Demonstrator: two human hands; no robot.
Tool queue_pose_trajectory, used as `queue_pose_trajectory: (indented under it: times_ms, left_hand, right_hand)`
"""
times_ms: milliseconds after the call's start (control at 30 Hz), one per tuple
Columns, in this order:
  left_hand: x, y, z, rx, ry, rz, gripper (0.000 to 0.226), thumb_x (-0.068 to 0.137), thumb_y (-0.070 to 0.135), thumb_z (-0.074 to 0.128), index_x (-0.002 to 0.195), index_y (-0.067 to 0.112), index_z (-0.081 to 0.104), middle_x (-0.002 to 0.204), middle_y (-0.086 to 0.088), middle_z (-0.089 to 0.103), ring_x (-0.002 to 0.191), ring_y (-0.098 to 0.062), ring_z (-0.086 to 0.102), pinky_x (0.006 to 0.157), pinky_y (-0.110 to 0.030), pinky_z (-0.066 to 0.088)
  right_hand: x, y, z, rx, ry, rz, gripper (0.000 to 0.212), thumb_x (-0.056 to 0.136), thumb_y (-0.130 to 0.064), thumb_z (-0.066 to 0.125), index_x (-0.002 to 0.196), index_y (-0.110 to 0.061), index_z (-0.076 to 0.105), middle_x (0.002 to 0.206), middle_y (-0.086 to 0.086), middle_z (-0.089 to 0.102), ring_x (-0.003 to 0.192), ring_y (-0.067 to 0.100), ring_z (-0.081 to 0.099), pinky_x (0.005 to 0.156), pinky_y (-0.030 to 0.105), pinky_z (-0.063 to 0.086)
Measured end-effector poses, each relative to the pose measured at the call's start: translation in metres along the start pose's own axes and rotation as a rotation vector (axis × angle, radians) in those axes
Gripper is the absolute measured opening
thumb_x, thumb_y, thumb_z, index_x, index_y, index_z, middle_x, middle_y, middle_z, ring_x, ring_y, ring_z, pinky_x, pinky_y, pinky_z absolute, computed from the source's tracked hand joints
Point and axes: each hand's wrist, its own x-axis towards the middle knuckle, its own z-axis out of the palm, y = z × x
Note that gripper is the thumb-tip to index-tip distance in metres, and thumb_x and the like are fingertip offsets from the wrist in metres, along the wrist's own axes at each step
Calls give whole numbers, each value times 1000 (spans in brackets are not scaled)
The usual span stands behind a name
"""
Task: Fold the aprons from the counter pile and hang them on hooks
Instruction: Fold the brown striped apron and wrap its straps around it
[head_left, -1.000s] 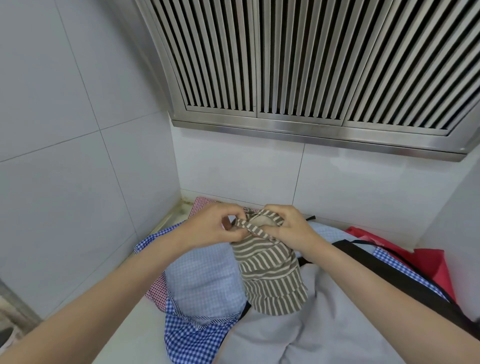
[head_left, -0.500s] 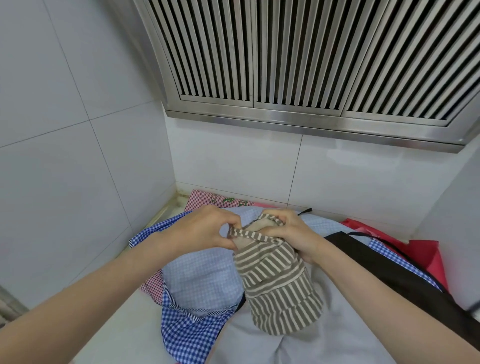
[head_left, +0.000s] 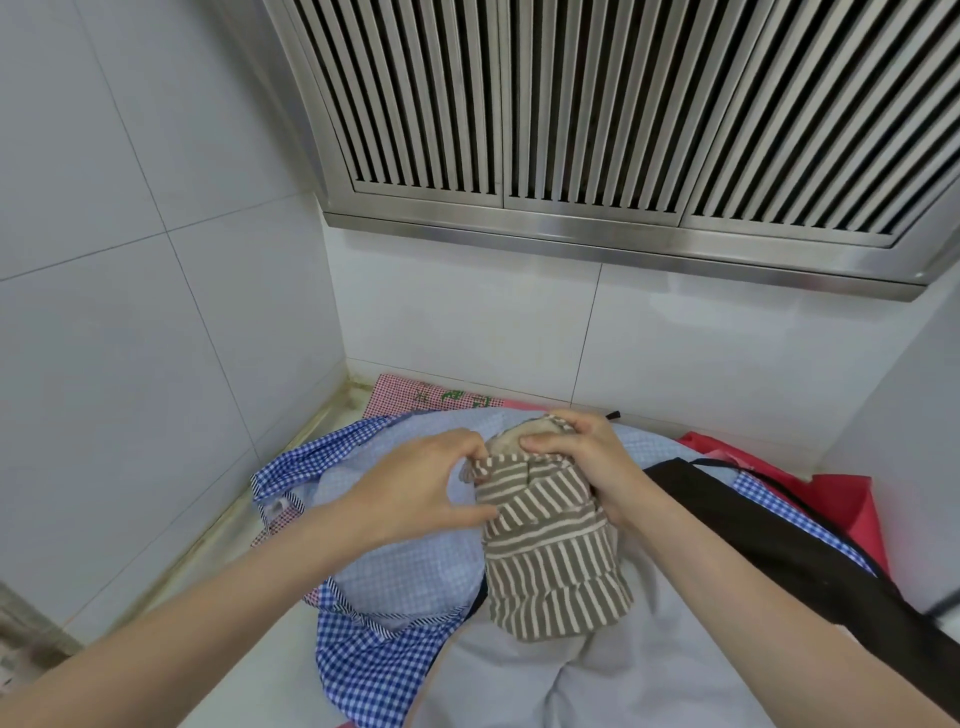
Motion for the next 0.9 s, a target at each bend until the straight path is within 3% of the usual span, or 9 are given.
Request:
queue_pose_trajectory:
  times_ms: [100, 167, 233, 333, 433, 567, 700, 800, 900]
  left_hand:
    - [4, 6, 7, 163, 131, 19, 27, 77, 42, 72, 76, 24, 52, 66, 18, 46, 64, 0, 42, 57, -15, 31]
    - [4, 5, 17, 97, 160, 18, 41, 76, 36, 74, 59, 30, 38, 53, 15, 41, 53, 0, 42, 53, -21, 30]
    - [3, 1, 22, 12, 190, 30, 46, 76, 38, 73, 55, 31, 32, 47, 14, 40, 49, -1, 42, 49, -19, 26]
    - [0, -11, 13, 103, 158, 182, 22, 80, 54, 55, 74, 33, 53, 66, 26, 51, 59, 3, 47, 48, -15, 37]
    - [0, -27, 0, 216, 105, 292, 19, 81, 44, 51, 98, 36, 52, 87, 22, 59, 64, 5, 51, 45, -17, 43]
    - [10, -29, -1, 91, 144, 157, 17, 73, 44, 59, 80, 37, 45, 76, 27, 53, 66, 14, 52, 54, -6, 34]
    - [14, -43, 19, -216, 192, -76, 24, 70, 6, 77, 66, 21, 59, 57, 26, 57, 42, 4, 49, 46, -7, 32]
    - [15, -49, 26, -247, 164, -75, 14, 69, 5, 77, 69, 12, 65, 65, 11, 66, 56, -4, 61, 58, -20, 51]
    - [18, -49, 25, -227, 235, -43, 18, 71, 10, 69, 64, 18, 55, 62, 11, 57, 58, -8, 53, 60, -33, 51]
  right_hand:
    - [-1, -1, 3, 11, -12, -11, 14, 72, 2, 71, 85, -3, 68, 78, 11, 69, 71, 20, 65, 68, 29, 52]
    - [-2, 0, 5, 25, -11, -25, 15, 72, 4, 70, 87, 0, 67, 81, 14, 66, 73, 23, 64, 68, 29, 52]
    - [-3, 2, 3, 62, -9, -17, 18, 69, 3, 71, 86, 0, 67, 81, 16, 66, 74, 25, 64, 69, 31, 52]
    - [-7, 5, -4, 161, -54, -10, 23, 58, -1, 76, 76, -4, 61, 72, 10, 66, 67, 22, 64, 63, 27, 53]
    - [-7, 3, -11, 190, -94, -65, 21, 57, 2, 73, 63, -10, 57, 59, 2, 63, 57, 13, 62, 53, 20, 49]
    - [-7, -7, -8, 111, -149, -196, 25, 64, 5, 75, 65, -7, 53, 57, -4, 59, 56, 8, 60, 53, 17, 47]
    - [-4, -4, -1, -66, -174, -286, 26, 74, 10, 69, 63, -8, 55, 58, -8, 60, 58, 5, 60, 56, 16, 47]
    - [2, -3, -2, -133, -206, -241, 24, 77, 4, 69, 65, -14, 58, 62, -9, 61, 63, 5, 60, 60, 16, 47]
    - [13, -9, -7, -207, -225, -140, 12, 80, -4, 70, 79, -14, 64, 77, -5, 66, 79, 11, 62, 75, 22, 51]
